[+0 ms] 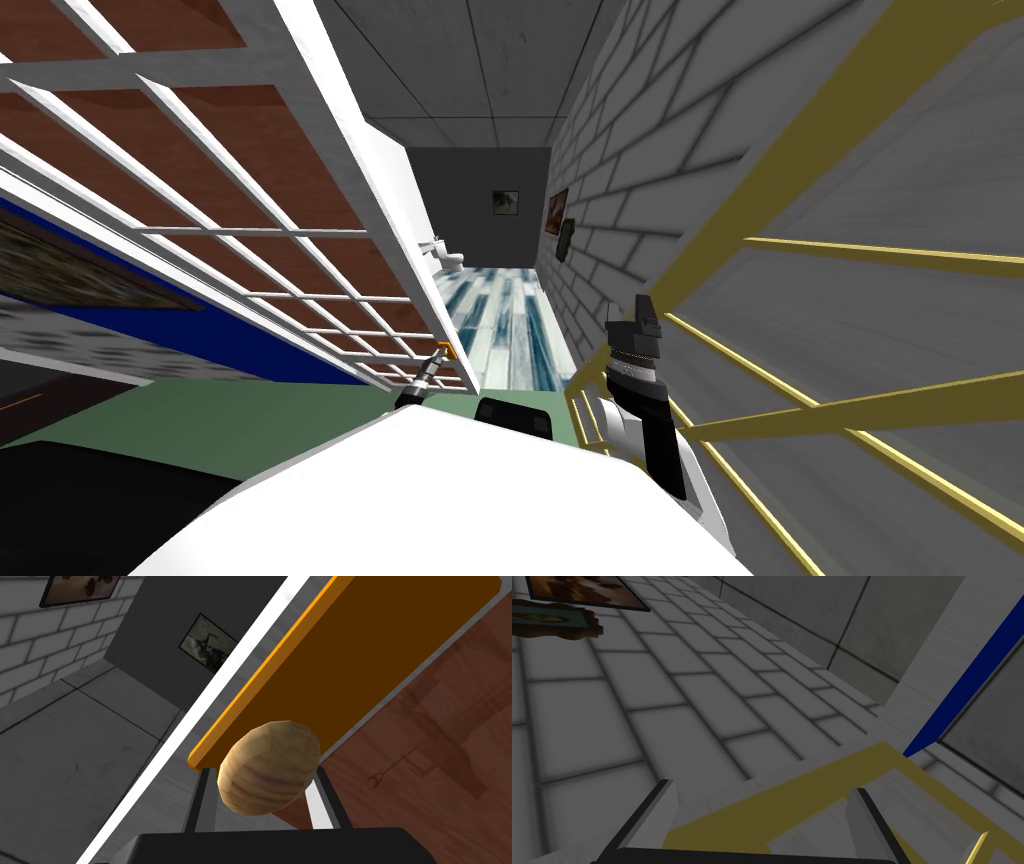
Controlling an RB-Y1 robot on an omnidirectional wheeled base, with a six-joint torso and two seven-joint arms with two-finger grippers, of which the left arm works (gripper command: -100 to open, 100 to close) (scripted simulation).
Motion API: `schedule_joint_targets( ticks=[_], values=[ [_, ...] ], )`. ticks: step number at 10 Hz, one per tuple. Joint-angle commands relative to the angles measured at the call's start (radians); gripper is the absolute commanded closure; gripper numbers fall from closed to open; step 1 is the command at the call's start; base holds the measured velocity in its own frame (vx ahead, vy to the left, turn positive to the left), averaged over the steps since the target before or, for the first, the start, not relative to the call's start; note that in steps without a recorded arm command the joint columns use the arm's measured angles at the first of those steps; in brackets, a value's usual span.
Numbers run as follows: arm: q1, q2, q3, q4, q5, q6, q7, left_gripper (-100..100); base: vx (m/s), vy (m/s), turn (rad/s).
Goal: Pull the door open
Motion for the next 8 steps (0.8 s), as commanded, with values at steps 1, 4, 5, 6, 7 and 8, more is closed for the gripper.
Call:
schedule_joint_targets(
  ticks=[1, 4, 5, 6, 7, 8],
  values=[
    [-0.002, -0.001, 0.000, 0.005, 0.015, 0.006, 0.050, 100, -0.050, 0.018, -0.086],
    [-0.012, 0.000, -0.001, 0.013, 0.039, 0.013, 0.120, 100, -0.058, 0.021, -0.082],
    [-0.012, 0.000, -0.001, 0.013, 0.039, 0.013, 0.137, 100, -0.050, 0.019, -0.058],
    [-0.018, 0.000, -0.001, 0.018, 0.052, 0.017, 0.172, 100, -0.052, 0.022, -0.099],
    [-0.018, 0.000, -0.001, 0.018, 0.052, 0.017, 0.178, 100, -0.045, 0.020, -0.052],
    [-0.023, 0.000, -0.002, 0.022, 0.065, 0.021, 0.218, 100, -0.056, 0.028, -0.102]
  ],
)
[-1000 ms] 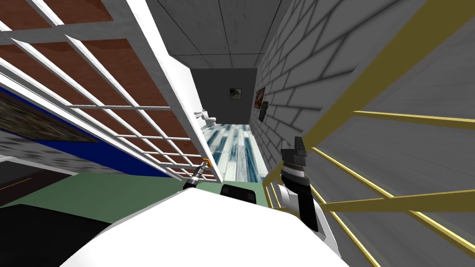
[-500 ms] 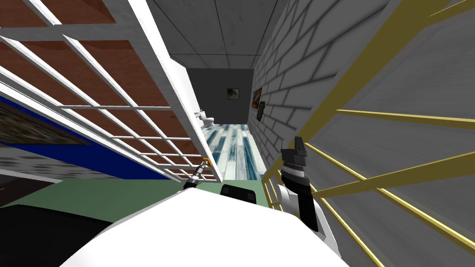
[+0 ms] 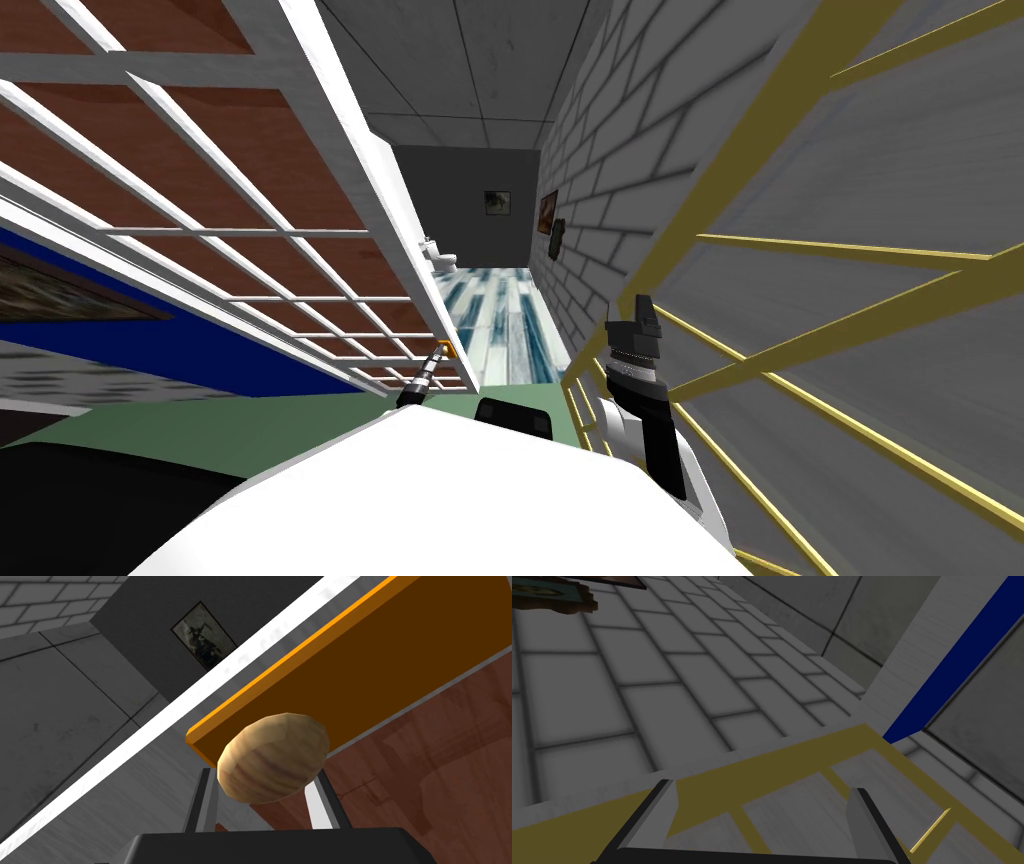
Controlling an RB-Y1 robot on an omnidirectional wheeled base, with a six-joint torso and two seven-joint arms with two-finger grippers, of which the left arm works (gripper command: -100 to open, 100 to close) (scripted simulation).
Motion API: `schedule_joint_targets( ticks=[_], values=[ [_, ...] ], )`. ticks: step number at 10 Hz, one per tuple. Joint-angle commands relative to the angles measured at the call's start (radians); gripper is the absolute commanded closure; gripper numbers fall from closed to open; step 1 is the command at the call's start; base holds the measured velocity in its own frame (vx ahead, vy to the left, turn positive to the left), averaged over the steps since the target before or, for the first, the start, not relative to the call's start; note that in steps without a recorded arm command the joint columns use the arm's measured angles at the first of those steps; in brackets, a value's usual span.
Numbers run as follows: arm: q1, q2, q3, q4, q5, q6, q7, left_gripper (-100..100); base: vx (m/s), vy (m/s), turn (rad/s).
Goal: Pull the door open
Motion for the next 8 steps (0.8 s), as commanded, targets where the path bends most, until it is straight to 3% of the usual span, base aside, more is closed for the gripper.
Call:
schedule_joint_targets(
  ticks=[1, 5, 6, 8],
  values=[
    [-0.005, -0.001, 0.000, 0.007, 0.020, 0.008, 0.050, 100, -0.083, 0.029, -0.143],
    [-0.016, 0.000, -0.001, 0.016, 0.047, 0.016, 0.148, 100, -0.057, 0.022, -0.068],
    [-0.016, 0.000, -0.001, 0.016, 0.047, 0.016, 0.151, 100, -0.047, 0.020, -0.063],
    [-0.028, 0.000, -0.002, 0.026, 0.076, 0.025, 0.218, 100, -0.067, 0.019, -0.118]
  ],
)
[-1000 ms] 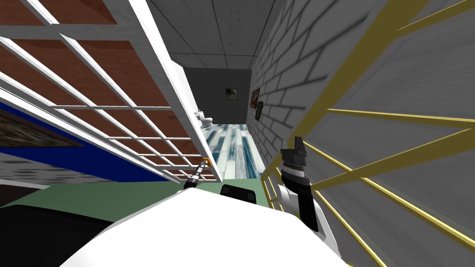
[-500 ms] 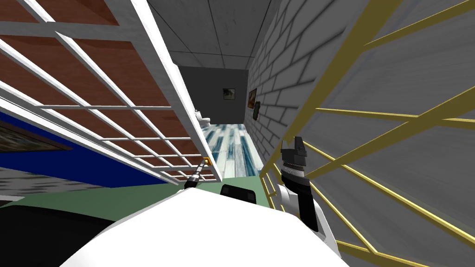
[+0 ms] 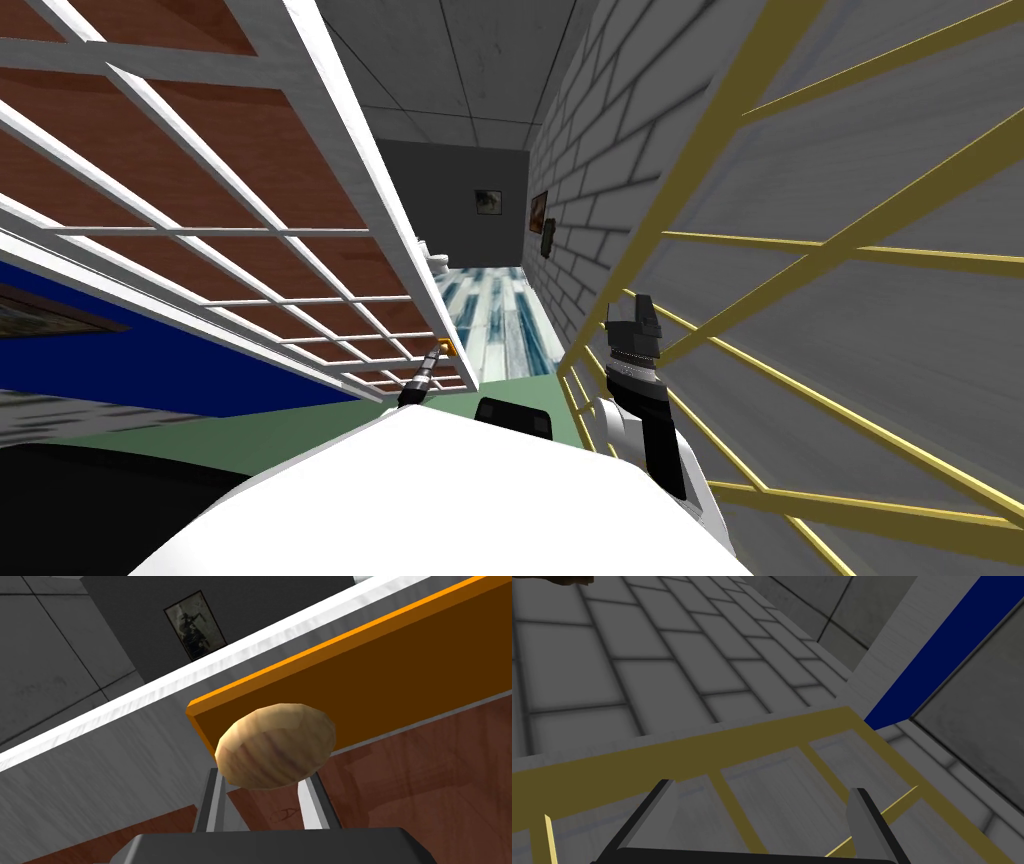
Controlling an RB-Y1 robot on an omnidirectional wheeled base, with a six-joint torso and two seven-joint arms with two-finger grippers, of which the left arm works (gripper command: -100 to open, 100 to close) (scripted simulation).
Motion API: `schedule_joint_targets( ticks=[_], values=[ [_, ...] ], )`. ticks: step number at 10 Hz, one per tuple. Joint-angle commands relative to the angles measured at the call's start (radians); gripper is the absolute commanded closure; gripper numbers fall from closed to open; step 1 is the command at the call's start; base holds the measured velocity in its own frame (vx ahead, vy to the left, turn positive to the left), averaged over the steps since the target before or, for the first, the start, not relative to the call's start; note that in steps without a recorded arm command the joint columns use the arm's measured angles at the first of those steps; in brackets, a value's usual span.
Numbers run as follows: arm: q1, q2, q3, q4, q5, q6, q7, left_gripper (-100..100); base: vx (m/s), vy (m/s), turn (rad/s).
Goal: Pull the door open
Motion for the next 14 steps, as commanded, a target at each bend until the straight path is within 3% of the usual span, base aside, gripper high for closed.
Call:
schedule_joint_targets(
  ticks=[1, 3, 4, 14],
  values=[
    [-0.002, -0.002, -0.002, 0.002, 0.008, 0.005, 0.038, 100, -0.070, 0.029, -0.059],
    [-0.007, -0.002, -0.002, 0.007, 0.022, 0.009, 0.079, 100, -0.060, 0.024, -0.075],
    [-0.010, -0.001, -0.003, 0.006, 0.015, 0.009, 0.041, -100, -0.027, 0.001, 0.054],
    [-0.023, -0.016, -0.025, -0.006, -0.030, 0.027, -0.205, -100, -0.015, -0.014, 0.060]
  ],
)
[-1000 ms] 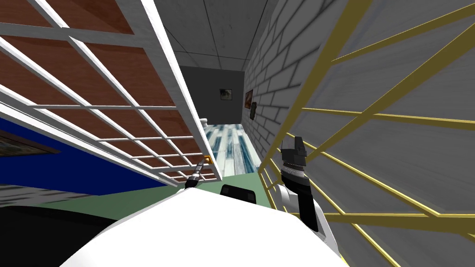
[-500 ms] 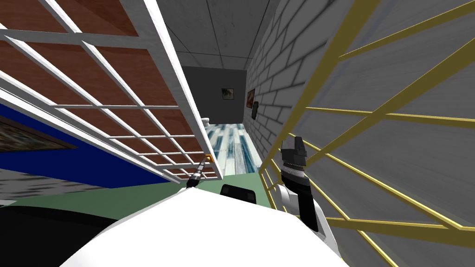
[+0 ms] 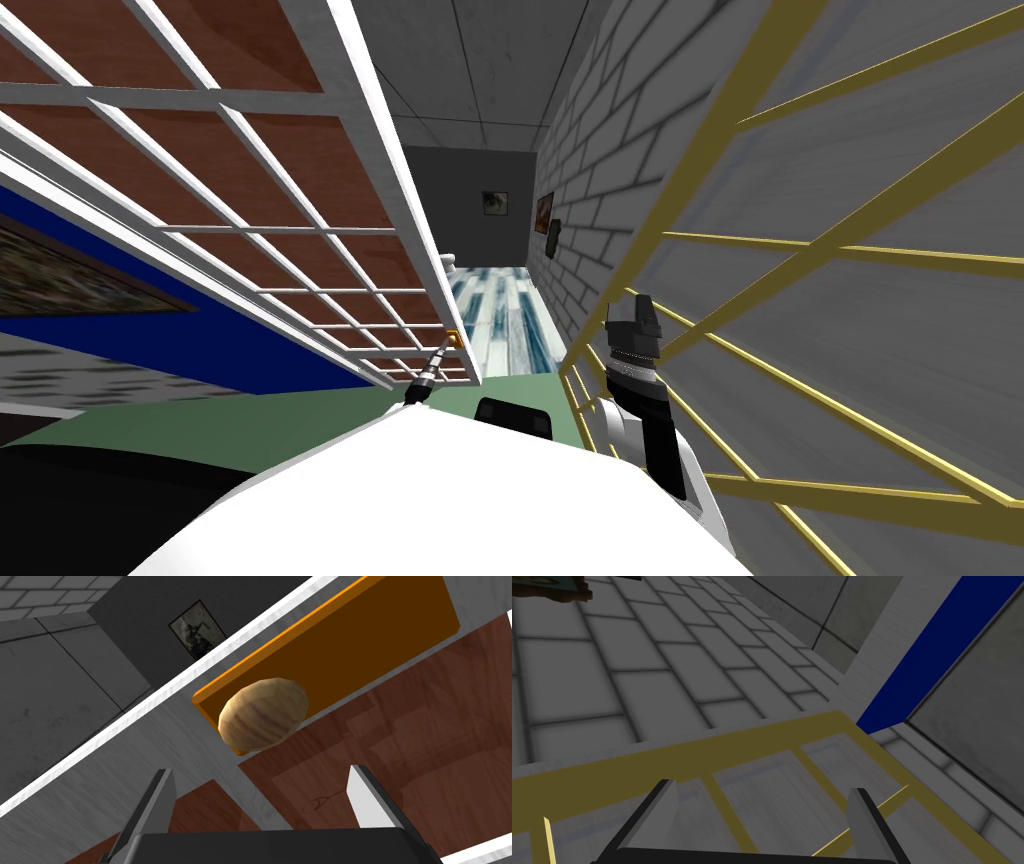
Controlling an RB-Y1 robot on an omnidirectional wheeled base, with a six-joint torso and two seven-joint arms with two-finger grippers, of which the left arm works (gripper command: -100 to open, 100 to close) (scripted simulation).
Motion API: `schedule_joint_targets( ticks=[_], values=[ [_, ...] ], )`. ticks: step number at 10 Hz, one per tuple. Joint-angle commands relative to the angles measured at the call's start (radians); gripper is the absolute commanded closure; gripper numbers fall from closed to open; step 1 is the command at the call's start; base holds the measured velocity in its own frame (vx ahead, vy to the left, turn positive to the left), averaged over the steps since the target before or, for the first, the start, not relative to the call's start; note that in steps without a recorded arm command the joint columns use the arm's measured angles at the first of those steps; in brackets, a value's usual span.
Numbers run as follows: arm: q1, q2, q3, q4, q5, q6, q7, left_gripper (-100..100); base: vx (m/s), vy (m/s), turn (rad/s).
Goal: Pull the door open
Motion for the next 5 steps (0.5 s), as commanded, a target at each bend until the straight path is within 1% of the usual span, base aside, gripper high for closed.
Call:
schedule_joint_targets(
  ticks=[1, 2, 3, 4, 5],
  values=[
    [-0.005, -0.003, -0.005, 0.000, -0.011, 0.004, -0.050, -100, -0.026, -0.014, 0.088],
    [-0.005, -0.003, -0.005, 0.000, -0.011, 0.004, -0.066, -100, -0.019, -0.013, 0.047],
    [-0.008, -0.006, -0.009, -0.003, -0.020, 0.008, -0.100, -100, -0.020, -0.013, 0.081],
    [-0.008, -0.006, -0.009, -0.003, -0.020, 0.008, -0.107, -100, -0.016, -0.012, 0.039],
    [-0.010, -0.008, -0.013, -0.005, -0.028, 0.011, -0.147, -100, -0.016, -0.012, 0.077]
  ],
)
